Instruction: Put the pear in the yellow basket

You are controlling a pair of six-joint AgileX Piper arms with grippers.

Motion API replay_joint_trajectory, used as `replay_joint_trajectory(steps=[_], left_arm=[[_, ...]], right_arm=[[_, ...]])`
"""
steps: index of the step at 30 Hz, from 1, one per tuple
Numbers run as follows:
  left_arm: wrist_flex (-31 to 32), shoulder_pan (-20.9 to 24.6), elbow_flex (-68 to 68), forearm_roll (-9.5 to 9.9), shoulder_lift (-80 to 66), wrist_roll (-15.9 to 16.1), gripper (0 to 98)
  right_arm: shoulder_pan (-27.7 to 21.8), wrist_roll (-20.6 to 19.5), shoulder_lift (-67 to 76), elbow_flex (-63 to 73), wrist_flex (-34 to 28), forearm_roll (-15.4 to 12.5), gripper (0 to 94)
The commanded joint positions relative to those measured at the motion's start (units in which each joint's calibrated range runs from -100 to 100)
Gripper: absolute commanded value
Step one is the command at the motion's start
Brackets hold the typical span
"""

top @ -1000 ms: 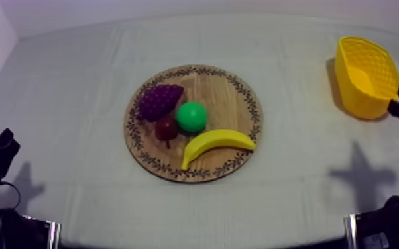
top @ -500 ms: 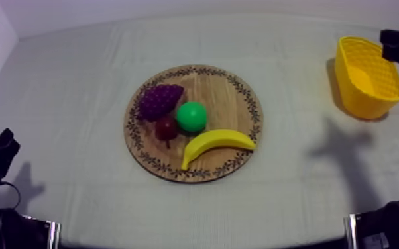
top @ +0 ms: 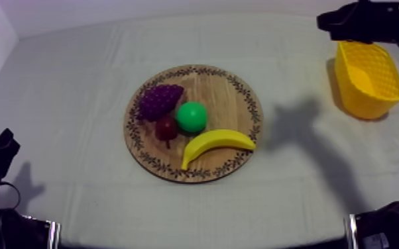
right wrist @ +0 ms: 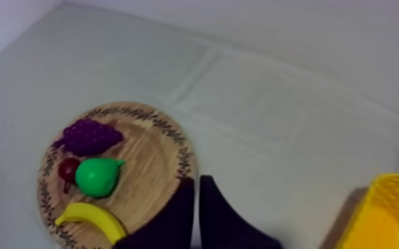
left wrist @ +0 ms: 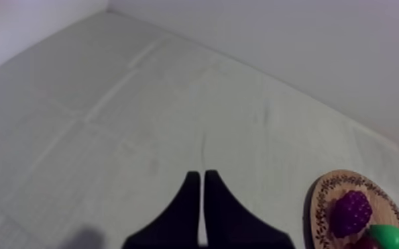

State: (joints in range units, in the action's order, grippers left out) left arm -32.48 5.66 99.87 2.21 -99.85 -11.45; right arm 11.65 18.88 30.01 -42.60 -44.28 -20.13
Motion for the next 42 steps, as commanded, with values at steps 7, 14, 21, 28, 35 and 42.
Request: replay_joint_trajectory(steps=[7,14,21,28,35,42], left_arm=[[0.0,0.0,0.0,0.02,0.0,0.0,0.1],[0.0,0.0,0.0,0.02,0.0,0.0,0.1],[0.0,0.0,0.0,0.02,0.0,0.0,0.1],[0.0,0.0,0.0,0.02,0.0,0.0,0.1],[0.0,0.0,0.0,0.02,0.0,0.0,0.1],[0.0,0.0,0.0,0.02,0.0,0.0,0.1]], right_arm=[[7.5,0.1,-9.7,2.0,-0.1,-0.3,1.3],[12.3,-0.9,-17.7,2.2,4.1,0.7,29.3],[17.3,-4.9,-26.0,2.3,10.3,4.1,56.3],[20.3,-7.9,-33.2,4.7,14.4,6.0,64.1],[21.2,-10.0,-39.5,7.0,17.4,7.9,67.0],[21.2,-12.8,-44.1,9.6,18.1,10.4,73.6]])
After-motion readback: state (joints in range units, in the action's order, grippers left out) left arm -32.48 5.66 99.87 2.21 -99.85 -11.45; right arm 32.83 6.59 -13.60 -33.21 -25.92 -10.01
